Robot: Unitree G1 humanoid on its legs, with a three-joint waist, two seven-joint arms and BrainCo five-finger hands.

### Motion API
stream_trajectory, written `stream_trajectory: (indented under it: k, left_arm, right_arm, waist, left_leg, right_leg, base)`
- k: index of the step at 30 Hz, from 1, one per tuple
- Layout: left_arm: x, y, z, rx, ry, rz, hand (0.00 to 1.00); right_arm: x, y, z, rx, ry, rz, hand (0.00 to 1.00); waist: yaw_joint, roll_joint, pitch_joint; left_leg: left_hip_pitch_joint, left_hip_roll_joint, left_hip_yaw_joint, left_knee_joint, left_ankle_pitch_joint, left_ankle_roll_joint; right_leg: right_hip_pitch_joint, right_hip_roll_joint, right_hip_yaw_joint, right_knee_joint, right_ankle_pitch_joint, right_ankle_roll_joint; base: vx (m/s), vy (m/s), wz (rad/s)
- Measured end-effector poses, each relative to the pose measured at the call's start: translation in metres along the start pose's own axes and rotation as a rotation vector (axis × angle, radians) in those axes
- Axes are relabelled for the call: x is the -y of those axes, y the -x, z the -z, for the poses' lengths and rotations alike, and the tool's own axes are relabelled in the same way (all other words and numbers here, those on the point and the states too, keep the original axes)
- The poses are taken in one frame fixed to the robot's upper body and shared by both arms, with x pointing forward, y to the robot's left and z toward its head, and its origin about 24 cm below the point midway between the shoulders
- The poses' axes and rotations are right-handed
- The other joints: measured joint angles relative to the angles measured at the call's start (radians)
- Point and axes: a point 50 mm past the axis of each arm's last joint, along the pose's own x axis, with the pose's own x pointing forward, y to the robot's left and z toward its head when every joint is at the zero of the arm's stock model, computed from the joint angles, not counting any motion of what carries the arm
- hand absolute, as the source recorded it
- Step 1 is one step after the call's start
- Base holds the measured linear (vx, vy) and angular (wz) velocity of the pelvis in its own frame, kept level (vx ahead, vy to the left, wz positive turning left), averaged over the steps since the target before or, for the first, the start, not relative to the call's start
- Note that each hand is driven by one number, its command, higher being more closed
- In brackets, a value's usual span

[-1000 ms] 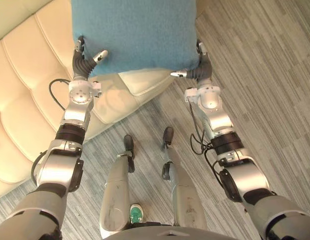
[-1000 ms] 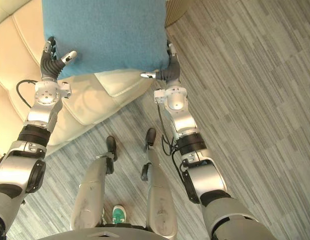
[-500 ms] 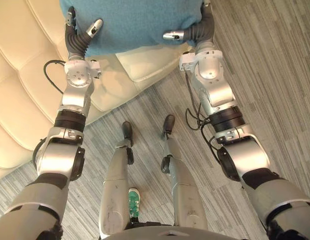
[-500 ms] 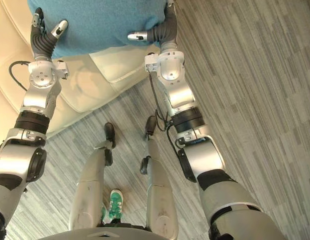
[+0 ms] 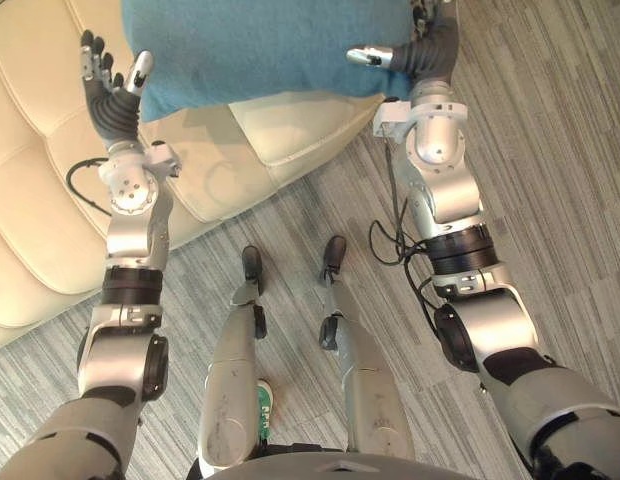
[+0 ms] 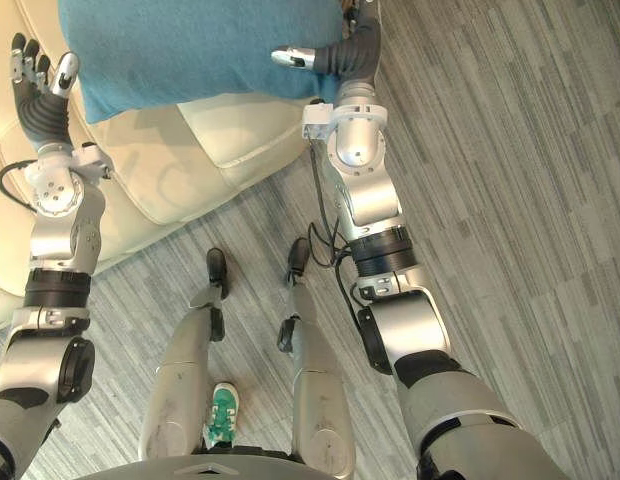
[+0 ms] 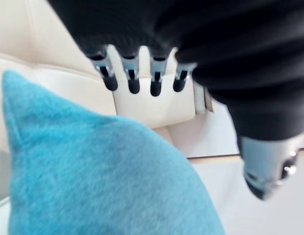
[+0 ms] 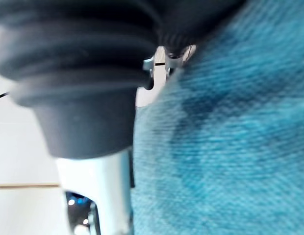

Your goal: Pick up cushions and gather them together orderly.

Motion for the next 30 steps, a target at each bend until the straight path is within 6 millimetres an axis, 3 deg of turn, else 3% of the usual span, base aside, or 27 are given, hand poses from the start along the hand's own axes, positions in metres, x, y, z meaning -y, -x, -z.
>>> stream_trajectory:
  k: [5,18,27,30]
  left_arm:
    - [-0.015,0.008,0.004,-0.004,0.017,-0.044,0.00]
    - [-0.024,0.013,0.010,-0.030,0.023,-0.078,0.00]
    - [-0.011,-0.007,0.015,-0.090,-0.059,-0.029,0.00]
    - [0.002,-0.017,0.003,-0.048,-0.079,0.005,0.00]
  right_arm:
    - [0.014,0.010,0.010,-0.024,-0.012,0.046,0.00]
    - [0.023,0.015,0.018,-0.049,-0.014,0.068,0.00]
    - [0.019,0.013,0.021,-0.068,-0.028,0.061,0.00]
    - [0.011,0.001,0.015,-0.061,-0.027,0.046,0.00]
  waist:
    - [0.010,0.000,0.000]
    - [0.016,-0.001,0.000]
    - [0.013,-0.002,-0.001]
    - [0.011,-0.003,-0.001]
  left_leg:
    - [0.025,-0.003,-0.006,-0.019,0.010,-0.006]
    - [0.035,-0.006,-0.013,-0.025,0.012,-0.007]
    - [-0.001,-0.004,-0.015,-0.008,0.014,-0.008]
    - [-0.029,-0.002,-0.014,0.001,0.012,-0.006]
  right_leg:
    - [0.021,-0.001,-0.006,0.000,-0.004,-0.002]
    - [0.027,-0.002,-0.011,0.010,-0.016,-0.008]
    - [-0.009,-0.004,-0.016,0.029,-0.022,-0.007]
    - [-0.037,-0.005,-0.016,0.039,-0.022,-0.007]
  base:
    - [0.00,0.009,0.06]
    - [0.00,0.006,0.01]
    - [0.00,0.000,0.00]
    - [-0.01,0.006,-0.02]
